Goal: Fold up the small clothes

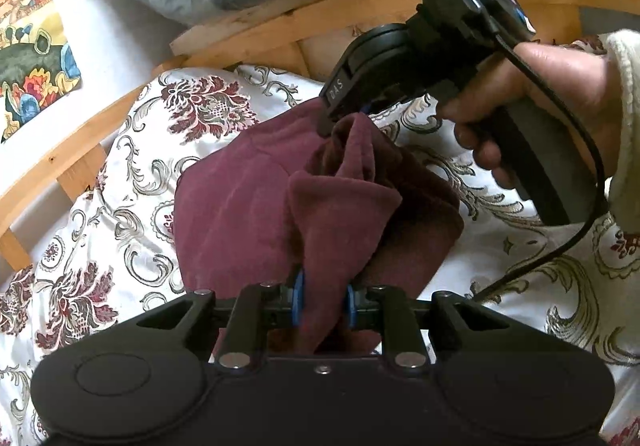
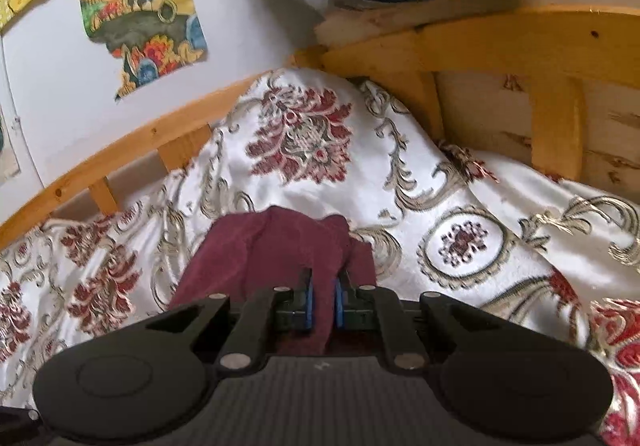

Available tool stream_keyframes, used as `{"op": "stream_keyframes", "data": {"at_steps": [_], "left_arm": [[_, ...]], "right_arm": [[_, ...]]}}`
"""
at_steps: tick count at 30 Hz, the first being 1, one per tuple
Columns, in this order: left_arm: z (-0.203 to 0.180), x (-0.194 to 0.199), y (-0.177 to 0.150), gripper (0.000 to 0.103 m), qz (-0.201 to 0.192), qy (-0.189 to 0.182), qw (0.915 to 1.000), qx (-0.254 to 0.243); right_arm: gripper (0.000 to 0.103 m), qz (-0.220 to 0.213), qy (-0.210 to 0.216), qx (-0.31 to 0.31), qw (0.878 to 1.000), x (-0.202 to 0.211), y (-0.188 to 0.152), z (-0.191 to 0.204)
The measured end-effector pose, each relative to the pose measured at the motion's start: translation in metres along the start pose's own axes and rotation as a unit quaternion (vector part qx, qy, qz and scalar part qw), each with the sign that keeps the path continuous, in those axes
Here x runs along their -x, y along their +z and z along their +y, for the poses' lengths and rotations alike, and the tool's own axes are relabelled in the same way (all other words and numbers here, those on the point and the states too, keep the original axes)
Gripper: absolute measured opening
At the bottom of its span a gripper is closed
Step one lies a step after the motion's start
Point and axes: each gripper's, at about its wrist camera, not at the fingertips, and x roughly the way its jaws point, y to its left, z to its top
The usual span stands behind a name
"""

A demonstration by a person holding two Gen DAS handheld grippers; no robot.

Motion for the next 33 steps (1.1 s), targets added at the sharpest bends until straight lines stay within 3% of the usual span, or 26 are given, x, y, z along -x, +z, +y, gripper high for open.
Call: {"op": "stream_keyframes", "data": {"at_steps": [3, 6, 9, 14, 16, 19, 21, 23, 24, 25, 30, 33], "left_arm": [[-0.001, -0.003, -0.003, 0.024, 0.002, 0.0, 1.0, -0.01], [-0.003, -0.004, -0.003, 0.028, 0.0, 0.0, 0.9999, -0.013], [-0.003, -0.001, -0.004, 0.044, -0.007, -0.016, 0.9998, 0.002], [-0.001, 0.006, -0.008, 0.064, -0.018, -0.043, 0.9988, 0.017], [0.006, 0.01, -0.009, 0.074, -0.022, -0.05, 0.9978, 0.038], [0.026, 0.017, -0.007, 0.085, -0.029, -0.051, 0.994, 0.092], [0.042, 0.022, -0.006, 0.09, -0.035, -0.051, 0.9898, 0.128], [0.06, 0.023, -0.005, 0.095, -0.039, -0.035, 0.9861, 0.158], [0.068, 0.021, -0.004, 0.095, -0.038, -0.024, 0.9846, 0.169], [0.078, 0.017, -0.002, 0.095, -0.032, -0.01, 0.9826, 0.183], [0.134, -0.018, 0.003, 0.094, -0.002, 0.073, 0.9624, 0.262], [0.17, -0.044, 0.005, 0.091, 0.007, 0.097, 0.9492, 0.299]], "right_arm": [[0.012, -0.002, -0.004, 0.012, 1.0, 0.0, -0.002, 0.002], [0.012, -0.041, 0.004, 0.004, 0.999, 0.003, -0.004, 0.001], [0.012, -0.089, -0.008, 0.02, 0.996, 0.008, -0.001, 0.001], [0.013, -0.062, 0.014, -0.009, 0.998, 0.007, 0.002, -0.01], [0.018, -0.057, 0.019, -0.004, 0.998, 0.009, 0.001, -0.007], [0.04, -0.056, 0.027, -0.003, 0.998, 0.009, 0.001, -0.002], [0.044, -0.046, 0.024, -0.007, 0.999, 0.005, -0.003, -0.002], [0.041, -0.032, 0.015, -0.005, 0.999, 0.001, -0.006, -0.002], [0.034, -0.024, 0.001, 0.003, 1.0, -0.002, -0.009, 0.0], [0.02, -0.022, -0.011, 0.012, 1.0, -0.003, -0.011, 0.001], [0.016, -0.027, -0.061, 0.045, 0.997, -0.005, -0.023, 0.014], [0.015, -0.034, -0.085, 0.072, 0.993, -0.007, -0.029, 0.024]]}}
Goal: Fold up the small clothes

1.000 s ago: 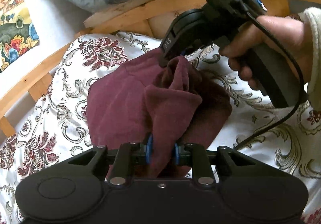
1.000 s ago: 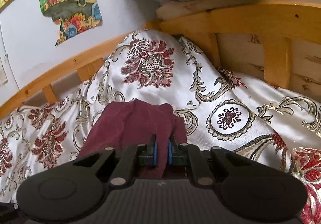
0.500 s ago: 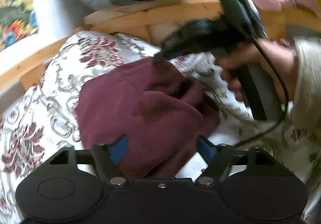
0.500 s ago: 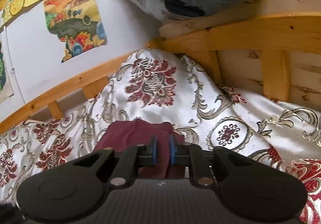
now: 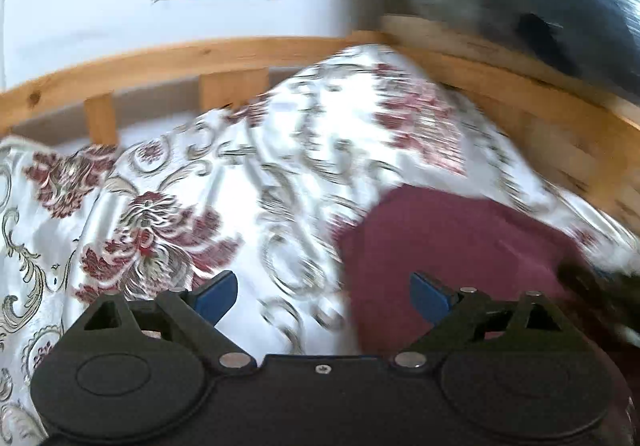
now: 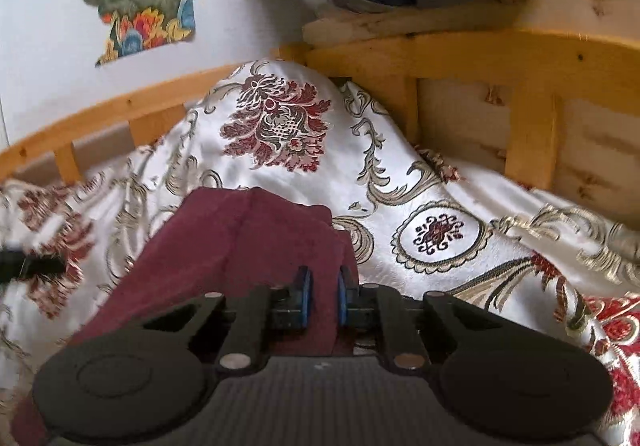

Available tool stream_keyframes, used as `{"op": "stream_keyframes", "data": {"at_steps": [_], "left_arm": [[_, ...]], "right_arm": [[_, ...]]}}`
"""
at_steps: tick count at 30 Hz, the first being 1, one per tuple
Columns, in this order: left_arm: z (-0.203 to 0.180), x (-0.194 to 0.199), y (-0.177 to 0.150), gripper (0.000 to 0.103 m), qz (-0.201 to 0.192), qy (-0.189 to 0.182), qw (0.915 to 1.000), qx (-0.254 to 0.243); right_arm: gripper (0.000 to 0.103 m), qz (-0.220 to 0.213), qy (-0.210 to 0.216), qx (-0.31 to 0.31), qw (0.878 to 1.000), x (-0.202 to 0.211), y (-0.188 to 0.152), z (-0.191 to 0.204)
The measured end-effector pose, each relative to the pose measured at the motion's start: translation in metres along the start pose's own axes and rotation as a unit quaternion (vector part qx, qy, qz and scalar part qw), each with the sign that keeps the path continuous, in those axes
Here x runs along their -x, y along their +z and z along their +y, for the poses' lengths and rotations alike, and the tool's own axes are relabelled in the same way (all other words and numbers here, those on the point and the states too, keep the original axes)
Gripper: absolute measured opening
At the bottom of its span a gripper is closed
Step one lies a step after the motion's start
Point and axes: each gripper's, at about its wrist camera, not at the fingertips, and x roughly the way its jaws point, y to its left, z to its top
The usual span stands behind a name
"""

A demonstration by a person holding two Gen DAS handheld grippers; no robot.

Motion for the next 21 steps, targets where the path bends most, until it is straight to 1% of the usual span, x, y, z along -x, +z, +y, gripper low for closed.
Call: {"op": "stream_keyframes", "data": {"at_steps": [1, 3, 4, 5, 7, 10, 12, 13, 14, 16, 18, 19, 20, 21], "left_arm": [[0.007, -0.014, 0.007, 0.086, 0.012, -0.005, 0.9998, 0.015], [0.02, -0.042, 0.018, 0.069, 0.042, -0.034, 0.997, 0.055], [0.027, -0.057, 0.022, 0.052, 0.061, -0.056, 0.9933, 0.081], [0.032, -0.072, 0.025, 0.045, 0.083, -0.074, 0.9885, 0.102], [0.039, -0.101, 0.028, 0.04, 0.127, -0.096, 0.9773, 0.139], [0.039, -0.122, 0.025, 0.04, 0.145, -0.113, 0.9681, 0.171], [0.035, -0.13, 0.026, 0.043, 0.154, -0.121, 0.9653, 0.173], [0.033, -0.134, 0.026, 0.047, 0.159, -0.124, 0.9644, 0.171], [0.033, -0.138, 0.026, 0.049, 0.16, -0.124, 0.9639, 0.173], [0.031, -0.139, 0.026, 0.049, 0.159, -0.123, 0.9637, 0.176], [0.031, -0.137, 0.027, 0.038, 0.155, -0.122, 0.965, 0.173], [0.03, -0.135, 0.027, 0.024, 0.153, -0.121, 0.9659, 0.171], [0.031, -0.135, 0.028, 0.007, 0.151, -0.114, 0.9669, 0.171], [0.033, -0.134, 0.027, 0.0, 0.15, -0.105, 0.9671, 0.177]], "right_arm": [[0.016, -0.003, -0.004, 0.005, 1.0, -0.001, -0.001, 0.002], [0.016, -0.009, -0.004, 0.008, 1.0, -0.002, -0.004, 0.003], [0.016, -0.01, -0.002, 0.007, 1.0, -0.003, -0.005, 0.003], [0.017, -0.011, 0.001, 0.004, 1.0, -0.005, -0.005, 0.002], [0.017, -0.012, 0.005, -0.001, 1.0, -0.006, -0.006, -0.001], [0.017, -0.012, 0.007, 0.003, 1.0, -0.005, -0.006, -0.002], [0.017, -0.013, 0.006, 0.008, 1.0, -0.005, -0.006, -0.001], [0.017, -0.013, 0.006, 0.01, 1.0, -0.006, -0.006, -0.001], [0.017, -0.013, 0.005, 0.011, 1.0, -0.005, -0.006, -0.001], [0.017, -0.012, 0.006, 0.011, 1.0, -0.005, -0.005, 0.0], [0.017, -0.011, 0.007, 0.009, 1.0, -0.005, -0.005, -0.001], [0.017, -0.011, 0.008, 0.007, 1.0, -0.005, -0.005, -0.001], [0.017, -0.01, 0.009, 0.005, 1.0, -0.004, -0.005, -0.002], [0.017, -0.01, 0.011, 0.003, 1.0, -0.003, -0.004, -0.002]]}}
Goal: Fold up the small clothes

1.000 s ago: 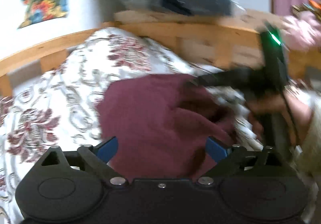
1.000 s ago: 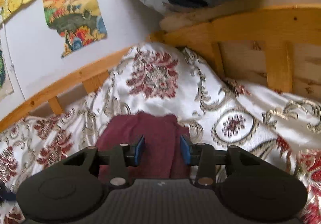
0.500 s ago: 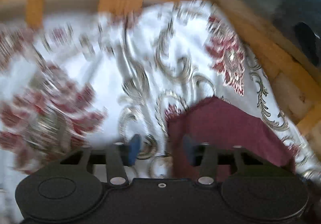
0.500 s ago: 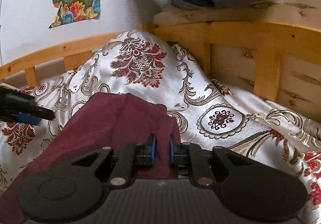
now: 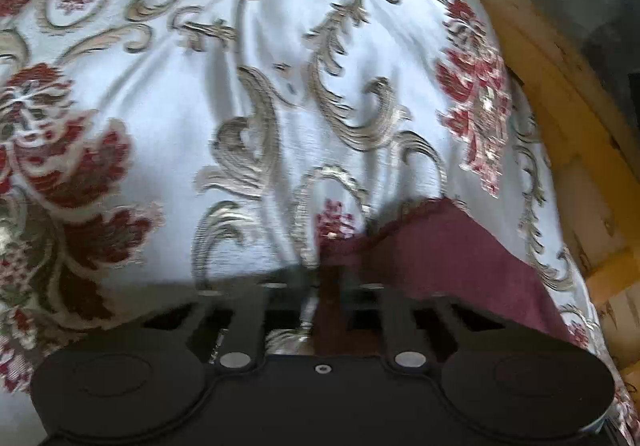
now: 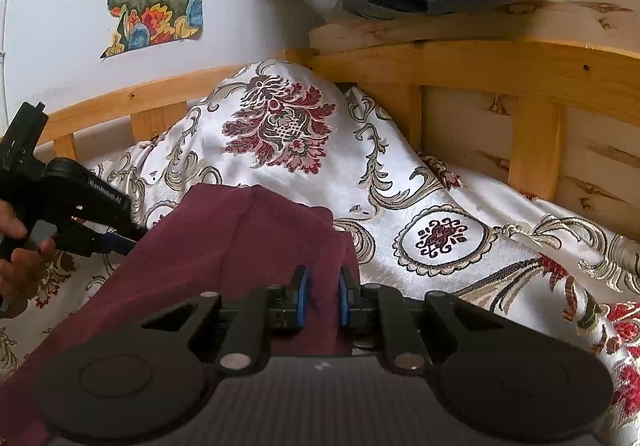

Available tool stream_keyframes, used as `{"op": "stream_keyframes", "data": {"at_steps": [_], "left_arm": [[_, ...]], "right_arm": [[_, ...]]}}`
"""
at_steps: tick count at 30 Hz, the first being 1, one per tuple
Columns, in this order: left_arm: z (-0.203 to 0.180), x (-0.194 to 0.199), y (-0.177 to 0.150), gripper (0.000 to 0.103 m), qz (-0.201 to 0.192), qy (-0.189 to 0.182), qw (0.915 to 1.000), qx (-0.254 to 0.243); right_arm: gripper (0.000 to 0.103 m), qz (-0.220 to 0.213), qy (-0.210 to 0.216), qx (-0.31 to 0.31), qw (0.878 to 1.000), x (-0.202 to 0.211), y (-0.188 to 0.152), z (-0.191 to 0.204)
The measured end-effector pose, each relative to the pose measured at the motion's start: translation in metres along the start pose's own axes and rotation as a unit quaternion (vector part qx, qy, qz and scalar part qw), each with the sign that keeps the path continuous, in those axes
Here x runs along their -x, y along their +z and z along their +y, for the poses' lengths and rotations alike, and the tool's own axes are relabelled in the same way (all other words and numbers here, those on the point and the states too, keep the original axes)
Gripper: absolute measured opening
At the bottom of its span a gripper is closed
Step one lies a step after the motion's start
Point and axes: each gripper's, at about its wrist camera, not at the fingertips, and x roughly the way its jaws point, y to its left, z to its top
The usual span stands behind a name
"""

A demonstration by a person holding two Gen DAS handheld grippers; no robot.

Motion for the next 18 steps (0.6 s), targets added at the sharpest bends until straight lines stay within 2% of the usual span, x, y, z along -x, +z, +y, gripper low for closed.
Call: {"op": "stream_keyframes", "data": {"at_steps": [4, 9, 10, 11, 13, 18], "left_arm": [[0.011, 0.012, -0.005, 0.0, -0.024, 0.005, 0.9993, 0.03], [-0.001, 0.017, -0.009, 0.0, -0.039, 0.002, 0.9992, -0.011], [-0.002, 0.018, -0.009, 0.004, -0.037, -0.008, 0.9992, -0.014], [-0.003, 0.018, -0.009, 0.014, -0.033, -0.02, 0.9991, -0.014], [-0.006, 0.018, -0.009, 0.022, -0.032, -0.028, 0.999, -0.015], [-0.014, 0.003, -0.008, 0.022, -0.01, -0.018, 0.9989, -0.042]], "right_arm": [[0.017, 0.002, 0.006, -0.004, 1.0, 0.001, 0.001, -0.002], [0.018, 0.004, 0.008, -0.009, 1.0, 0.002, 0.002, -0.003], [0.018, 0.004, 0.008, -0.009, 1.0, 0.001, 0.002, -0.004], [0.018, 0.004, 0.008, -0.01, 1.0, 0.001, 0.002, -0.004], [0.018, 0.004, 0.008, -0.01, 1.0, 0.001, 0.002, -0.003], [0.02, 0.006, 0.008, -0.011, 1.0, 0.001, 0.003, -0.003]]}}
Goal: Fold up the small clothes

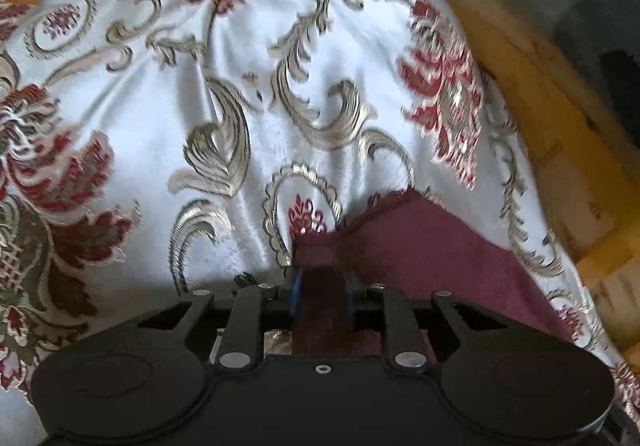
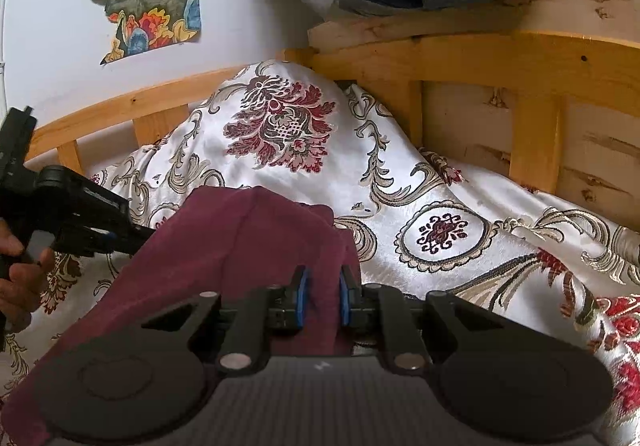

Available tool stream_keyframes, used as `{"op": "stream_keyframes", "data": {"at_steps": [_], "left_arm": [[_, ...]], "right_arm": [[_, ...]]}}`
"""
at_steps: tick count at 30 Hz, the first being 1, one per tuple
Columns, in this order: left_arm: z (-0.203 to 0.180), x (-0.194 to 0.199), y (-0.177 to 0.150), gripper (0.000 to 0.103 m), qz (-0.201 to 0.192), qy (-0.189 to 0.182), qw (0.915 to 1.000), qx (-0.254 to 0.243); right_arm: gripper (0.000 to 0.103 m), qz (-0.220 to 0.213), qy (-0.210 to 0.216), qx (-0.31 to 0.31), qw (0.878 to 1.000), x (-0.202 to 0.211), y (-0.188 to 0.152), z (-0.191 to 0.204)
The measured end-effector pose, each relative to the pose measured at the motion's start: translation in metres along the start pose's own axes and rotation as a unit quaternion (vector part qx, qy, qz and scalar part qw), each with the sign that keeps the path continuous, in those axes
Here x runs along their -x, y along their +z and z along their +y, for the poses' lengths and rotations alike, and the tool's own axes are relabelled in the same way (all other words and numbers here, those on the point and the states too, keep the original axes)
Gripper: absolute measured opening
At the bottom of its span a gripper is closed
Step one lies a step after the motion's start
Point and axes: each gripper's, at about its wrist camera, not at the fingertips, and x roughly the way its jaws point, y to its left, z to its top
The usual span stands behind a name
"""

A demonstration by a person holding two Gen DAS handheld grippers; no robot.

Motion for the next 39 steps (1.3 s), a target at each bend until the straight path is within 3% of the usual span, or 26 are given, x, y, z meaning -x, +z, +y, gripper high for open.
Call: {"op": "stream_keyframes", "data": {"at_steps": [4, 8, 14, 18, 19, 22, 24, 26, 34, 37, 39], "left_arm": [[0.001, -0.011, 0.0, 0.022, 0.014, 0.006, 0.9999, 0.003], [-0.004, -0.009, -0.002, 0.003, 0.004, 0.017, 0.9997, -0.019], [-0.007, 0.01, -0.005, 0.002, -0.051, 0.059, 0.9964, -0.032], [-0.004, 0.01, -0.005, 0.002, -0.051, 0.062, 0.9962, -0.034], [-0.005, 0.009, -0.005, 0.004, -0.046, 0.059, 0.9967, -0.032], [-0.012, 0.014, -0.014, 0.023, -0.046, 0.073, 0.9953, -0.044], [-0.019, 0.024, -0.024, 0.043, -0.05, 0.075, 0.994, -0.061], [-0.026, 0.04, -0.037, 0.072, -0.053, 0.067, 0.9932, -0.079], [-0.048, 0.111, -0.107, 0.088, -0.073, 0.027, 0.9908, -0.111], [-0.058, 0.126, -0.132, 0.093, -0.074, 0.013, 0.9873, -0.14], [-0.062, 0.127, -0.144, 0.093, -0.07, 0.017, 0.9842, -0.162]], "right_arm": [[0.021, 0.001, 0.001, 0.004, 1.0, 0.0, 0.001, 0.0], [0.021, 0.002, 0.003, 0.003, 1.0, 0.0, 0.001, -0.001], [0.021, 0.002, 0.007, 0.002, 1.0, 0.002, 0.002, -0.002], [0.021, 0.0, 0.003, 0.014, 1.0, 0.002, 0.001, 0.001], [0.021, 0.0, 0.002, 0.017, 1.0, 0.002, 0.001, 0.002], [0.025, 0.0, -0.002, 0.02, 1.0, 0.002, 0.002, 0.001], [0.037, 0.001, -0.011, 0.019, 1.0, 0.003, 0.004, -0.001], [0.05, 0.0, -0.014, 0.023, 1.0, 0.006, 0.008, -0.004], [0.092, -0.011, 0.007, 0.038, 0.999, 0.023, 0.027, -0.021], [0.102, 0.001, 0.048, 0.057, 0.997, 0.034, 0.031, -0.016], [0.103, 0.013, 0.074, 0.088, 0.993, 0.042, 0.028, -0.008]]}}
